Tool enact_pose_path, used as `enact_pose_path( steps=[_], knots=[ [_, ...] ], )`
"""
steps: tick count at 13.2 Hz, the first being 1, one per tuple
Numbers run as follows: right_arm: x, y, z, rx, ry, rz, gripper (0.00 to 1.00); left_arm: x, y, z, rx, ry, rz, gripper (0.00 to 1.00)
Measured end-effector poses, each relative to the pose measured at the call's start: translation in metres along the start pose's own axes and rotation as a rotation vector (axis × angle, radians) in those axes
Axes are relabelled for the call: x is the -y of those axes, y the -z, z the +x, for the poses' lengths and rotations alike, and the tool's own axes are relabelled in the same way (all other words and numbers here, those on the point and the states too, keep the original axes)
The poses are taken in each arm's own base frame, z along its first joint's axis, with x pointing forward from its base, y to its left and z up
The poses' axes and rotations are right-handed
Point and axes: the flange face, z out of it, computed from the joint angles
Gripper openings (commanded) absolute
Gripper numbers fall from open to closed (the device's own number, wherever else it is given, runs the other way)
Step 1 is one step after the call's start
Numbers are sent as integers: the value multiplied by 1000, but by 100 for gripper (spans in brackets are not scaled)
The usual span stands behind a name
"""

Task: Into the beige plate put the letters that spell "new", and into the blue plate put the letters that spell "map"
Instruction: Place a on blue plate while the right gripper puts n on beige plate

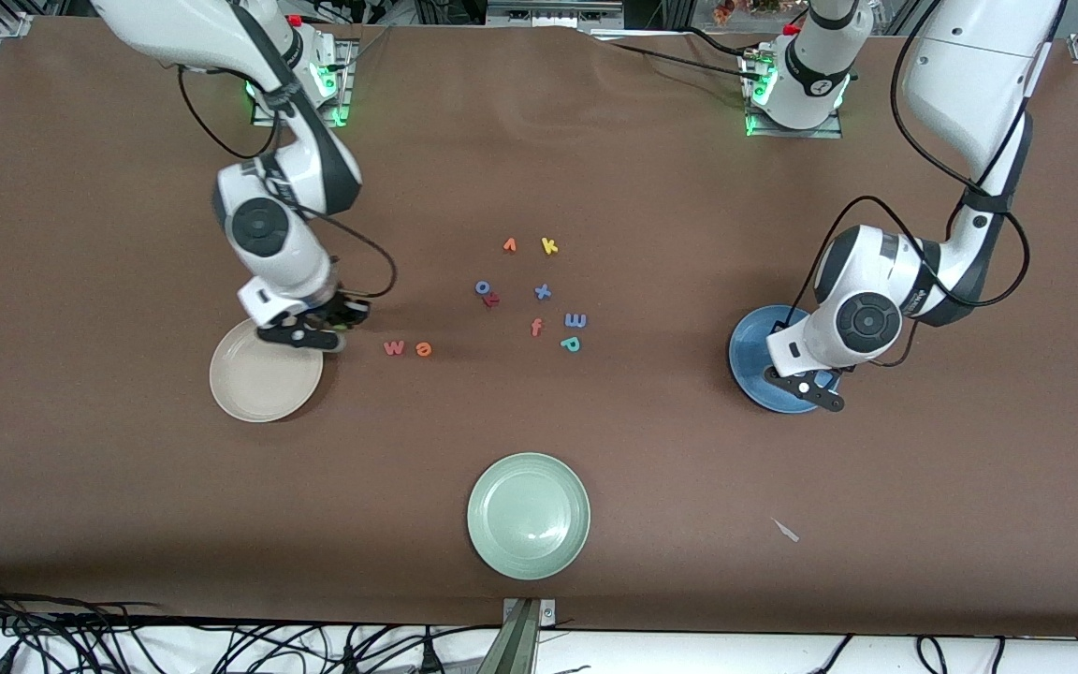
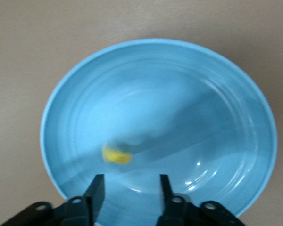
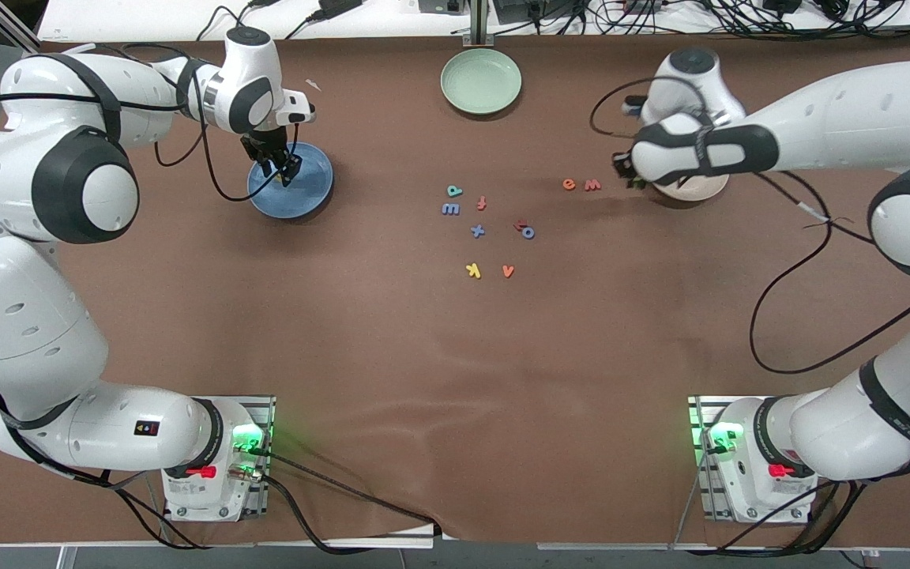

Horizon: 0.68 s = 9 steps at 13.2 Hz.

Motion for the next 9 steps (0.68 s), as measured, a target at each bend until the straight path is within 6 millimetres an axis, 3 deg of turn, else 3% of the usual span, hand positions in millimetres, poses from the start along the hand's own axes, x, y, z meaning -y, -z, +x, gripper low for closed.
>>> enact_pose_path(
  steps=[2, 4, 7, 9],
  knots=[
    [-47, 14, 14, -6, 79, -22, 10, -20, 18, 6, -18, -32, 0, 100],
    [-80, 13, 22, -1, 126, -33, 12, -54, 46, 11, -46, -58, -5, 100],
    [-93, 4, 23, 10, 136, -36, 49, -110, 78, 18, -84, 27, -72, 100],
    [-91, -4, 25, 2, 134, -33, 56, -148, 91, 24, -99, 111, -100, 100]
  ],
)
